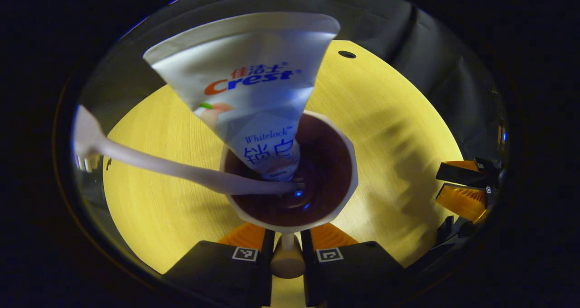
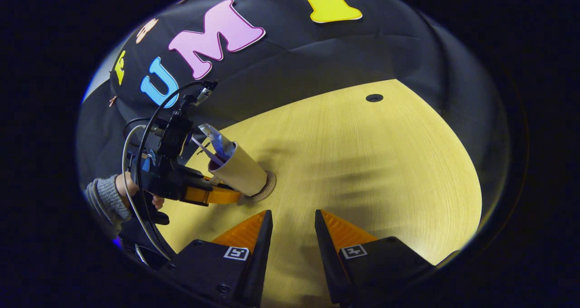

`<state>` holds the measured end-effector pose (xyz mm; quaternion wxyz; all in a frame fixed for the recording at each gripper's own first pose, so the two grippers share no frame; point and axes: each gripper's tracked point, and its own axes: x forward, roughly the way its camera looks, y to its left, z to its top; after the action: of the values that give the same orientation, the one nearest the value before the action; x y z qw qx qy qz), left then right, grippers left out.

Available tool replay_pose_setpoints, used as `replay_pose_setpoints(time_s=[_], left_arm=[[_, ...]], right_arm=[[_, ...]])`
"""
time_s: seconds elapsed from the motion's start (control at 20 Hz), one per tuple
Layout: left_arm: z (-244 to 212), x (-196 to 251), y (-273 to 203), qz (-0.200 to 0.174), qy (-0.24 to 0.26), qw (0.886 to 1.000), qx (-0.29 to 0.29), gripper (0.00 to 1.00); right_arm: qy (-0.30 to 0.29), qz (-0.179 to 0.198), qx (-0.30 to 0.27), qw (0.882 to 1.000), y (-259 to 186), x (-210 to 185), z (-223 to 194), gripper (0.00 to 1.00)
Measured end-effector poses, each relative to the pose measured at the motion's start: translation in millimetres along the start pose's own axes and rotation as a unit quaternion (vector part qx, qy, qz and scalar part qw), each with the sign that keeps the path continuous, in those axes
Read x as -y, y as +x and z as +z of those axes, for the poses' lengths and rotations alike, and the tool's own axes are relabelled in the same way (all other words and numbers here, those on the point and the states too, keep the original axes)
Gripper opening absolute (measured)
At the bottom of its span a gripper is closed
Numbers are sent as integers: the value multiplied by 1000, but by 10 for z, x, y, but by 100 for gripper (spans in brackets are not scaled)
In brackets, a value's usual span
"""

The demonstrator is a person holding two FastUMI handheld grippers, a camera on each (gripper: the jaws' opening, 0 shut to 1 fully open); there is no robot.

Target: Put the toothbrush and toothpaste on the desktop into the cup, then pick up the cup and place it on the coaster on the desktop.

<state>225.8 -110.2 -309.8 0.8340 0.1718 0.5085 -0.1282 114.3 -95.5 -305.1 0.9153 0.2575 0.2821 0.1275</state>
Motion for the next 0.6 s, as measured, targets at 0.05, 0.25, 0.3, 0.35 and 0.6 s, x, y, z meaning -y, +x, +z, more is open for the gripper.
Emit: replay_pose_setpoints(time_s=[0.05,0.25,0.3,0.35,0.6], left_arm=[[-6,8,7,1,0,1000,0,37],[-39,38,48,9,4,1000,-6,37],[-32,31,67,11,8,1000,-5,37],[-42,49,97,10,9,1000,-4,37],[-61,59,75,5,-1,1000,-13,39]], right_arm=[[1,-3,-3,1000,2,10,5,58],[8,-30,-18,999,36,119,-26,58],[8,-36,-19,999,47,137,-26,59],[7,-41,-21,999,47,165,-27,63],[8,-45,-35,998,66,183,-98,78]])
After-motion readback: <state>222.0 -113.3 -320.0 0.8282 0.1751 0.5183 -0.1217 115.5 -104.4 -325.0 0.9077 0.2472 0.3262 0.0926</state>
